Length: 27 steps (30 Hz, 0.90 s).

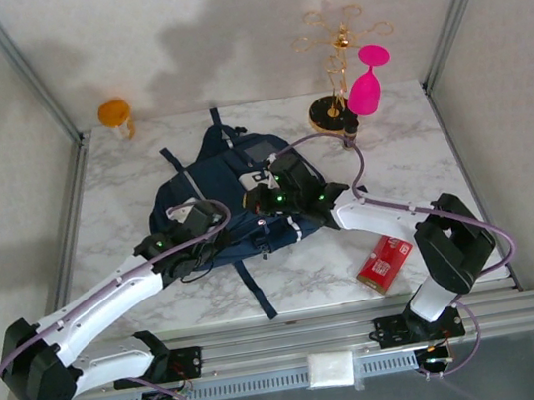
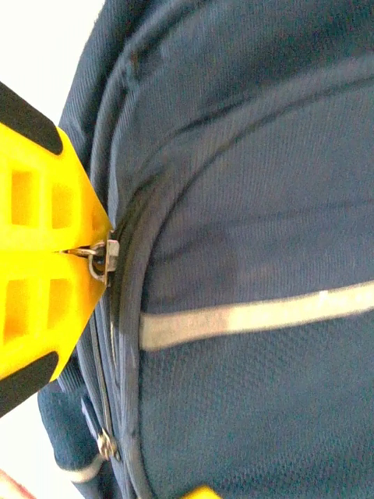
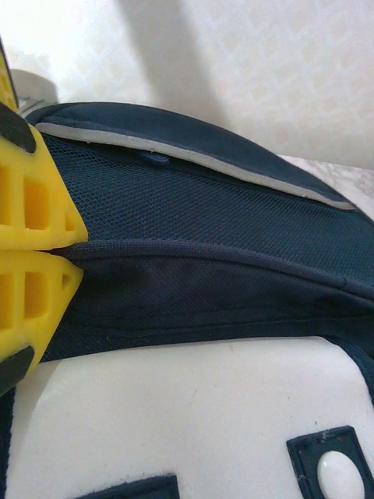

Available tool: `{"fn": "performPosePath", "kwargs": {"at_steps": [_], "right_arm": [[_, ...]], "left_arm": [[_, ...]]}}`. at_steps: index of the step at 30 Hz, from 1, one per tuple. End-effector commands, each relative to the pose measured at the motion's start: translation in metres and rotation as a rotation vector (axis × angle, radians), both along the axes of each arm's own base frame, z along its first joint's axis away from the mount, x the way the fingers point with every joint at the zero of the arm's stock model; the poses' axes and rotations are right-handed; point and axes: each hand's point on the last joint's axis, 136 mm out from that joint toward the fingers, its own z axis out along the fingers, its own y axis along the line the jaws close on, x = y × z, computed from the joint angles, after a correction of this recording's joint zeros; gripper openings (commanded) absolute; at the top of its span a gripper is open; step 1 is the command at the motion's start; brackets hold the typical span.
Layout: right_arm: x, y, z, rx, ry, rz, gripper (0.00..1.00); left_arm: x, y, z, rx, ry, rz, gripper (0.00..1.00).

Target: Pack the student bag

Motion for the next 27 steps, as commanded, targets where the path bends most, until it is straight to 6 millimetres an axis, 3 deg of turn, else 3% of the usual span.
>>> {"fn": "performPosePath", "kwargs": {"at_steps": [1,7,10,11,14,17,20,23,27], "right_arm": [[0.021,-0.019,0.03,0.001,-0.097,0.009,0.0],[0.048,-0.055,0.016,-0.121,-0.084,-0.02,0.0],[0.052,-0.048,0.022,-0.13,-0.103,-0.02,0.0],[0.049,-0.042,0.023,-0.122,-0.102,-0.011,0.0],[0.037,-0.034,0.022,-0.119,-0.064,0.002,0.34],[0.013,-0.032,0.016,-0.122,-0.001,-0.034,0.5],[-0.013,-0.031,-0.005,-0.078,0.145,-0.104,0.57],[-0.041,-0.008,-0.014,0.054,0.255,-0.085,0.58],[-0.039,0.015,-0.006,0.107,0.252,-0.129,0.6]], "left_arm": [[-0.026,0.042,-0.027,0.193,0.109,0.001,0.0],[-0.033,0.035,-0.043,0.19,0.13,-0.119,0.0],[-0.023,0.026,-0.043,0.196,0.124,-0.142,0.0],[-0.018,0.02,-0.04,0.18,0.113,-0.144,0.0],[-0.008,-0.007,-0.031,0.068,0.057,-0.18,0.0],[-0.004,-0.013,-0.024,0.028,0.019,-0.181,0.0],[-0.001,-0.02,-0.02,-0.009,-0.005,-0.193,0.0],[-0.001,-0.026,-0.018,-0.032,-0.008,-0.214,0.0],[0.0,-0.025,-0.019,-0.02,-0.012,-0.22,0.0]]}}
